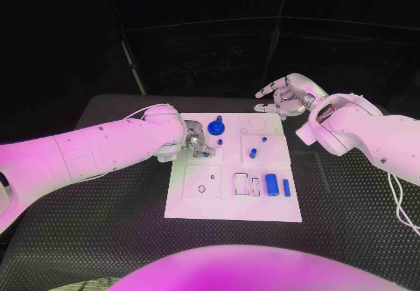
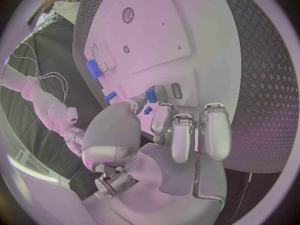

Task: Assemble the parts on the task board

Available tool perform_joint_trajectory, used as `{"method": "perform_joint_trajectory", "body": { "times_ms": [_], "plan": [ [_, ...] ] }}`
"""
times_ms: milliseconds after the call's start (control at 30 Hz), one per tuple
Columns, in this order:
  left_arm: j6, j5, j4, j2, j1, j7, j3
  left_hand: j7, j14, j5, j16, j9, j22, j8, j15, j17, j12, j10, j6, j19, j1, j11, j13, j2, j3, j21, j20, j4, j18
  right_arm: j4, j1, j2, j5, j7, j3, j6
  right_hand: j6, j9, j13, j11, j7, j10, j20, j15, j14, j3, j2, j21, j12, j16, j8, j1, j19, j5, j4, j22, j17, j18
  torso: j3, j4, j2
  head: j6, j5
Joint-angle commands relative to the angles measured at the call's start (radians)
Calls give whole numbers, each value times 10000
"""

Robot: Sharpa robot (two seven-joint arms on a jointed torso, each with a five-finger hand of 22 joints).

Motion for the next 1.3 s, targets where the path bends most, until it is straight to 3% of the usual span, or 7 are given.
{"method": "perform_joint_trajectory", "body": {
  "times_ms": [33,500,700,800,933,1033,1300],
  "plan": [
    [114,64,68,-42,-27,-86,-10,-1,1019,35,31,18,698,30,-68,2634,18,23,65,83,-107,-21,-8,-20,-213,18,-7,64,-123,8,17,-2,-24,73,8,46,-89,-9,9,4,5,-62,-15,-61,447,-70,12,-55,-18,-13,42,-102,-36,16,3,-3,101,192,-6,5,1,0,1],
    [12,50,330,-248,-12,-91,456,-8,1019,35,31,26,684,57,-82,2634,-16,-7,26,67,-431,-25,-73,67,-1121,-20,-19,119,-115,-51,15,18,-24,72,8,86,-154,-12,-7,14,13,-61,-9,-52,452,-204,26,-97,-5,-35,61,-251,-15,-158,114,-32,94,192,-3,5,6,0,-18],
    [47,45,525,-433,20,-83,856,14,1019,36,31,15,560,26,-76,2634,-135,-102,-57,-17,-352,-8,-225,97,-1330,-121,-18,105,-82,-115,14,37,-24,87,8,65,-168,-12,-3,17,16,-57,-7,-51,454,-232,35,-103,4,-35,65,-289,-10,-158,145,-34,101,192,-8,4,5,0,-43],
    [167,39,494,-548,162,-78,995,75,1019,36,31,-31,359,-77,-46,2634,-307,-254,-214,-157,-271,39,-433,133,-1544,-286,1,110,-32,-149,13,61,-24,89,7,70,-169,-12,2,17,16,-54,-7,-50,455,-236,35,-103,8,-34,65,-294,-8,-157,149,-32,103,191,-5,5,-2,0,-51],
    [414,43,100,-576,486,-11,1076,281,1019,47,31,-298,-141,-523,85,2634,-784,-680,-607,-510,7,219,-993,224,-1885,-709,107,113,84,-190,12,85,-24,108,7,80,-174,-12,1,17,17,-54,-7,-49,457,-248,35,-108,9,-32,67,-308,-9,-152,159,-38,109,192,-4,10,1,0,-34],
    [230,141,-420,-471,669,89,1146,559,1019,41,31,-782,-434,-1231,285,2634,-971,-883,-949,-730,7,444,-1220,293,-2369,-992,278,137,147,-240,10,127,-24,127,7,95,-184,-11,6,19,16,-48,-5,-48,459,-293,25,-112,22,-34,77,-349,3,-113,189,-33,112,190,-9,2,3,0,-28],
    [593,234,-1962,112,865,321,1261,611,1019,38,31,-1293,-376,-1734,354,2634,-901,-859,-614,-673,682,510,-1210,362,-3053,-1005,391,103,161,-326,4,224,-24,153,5,141,-191,-9,0,19,16,-53,-4,-48,461,-326,33,-131,24,-38,90,-370,0,-39,212,-58,114,194,-7,-15,20,0,-14]
  ]
}}
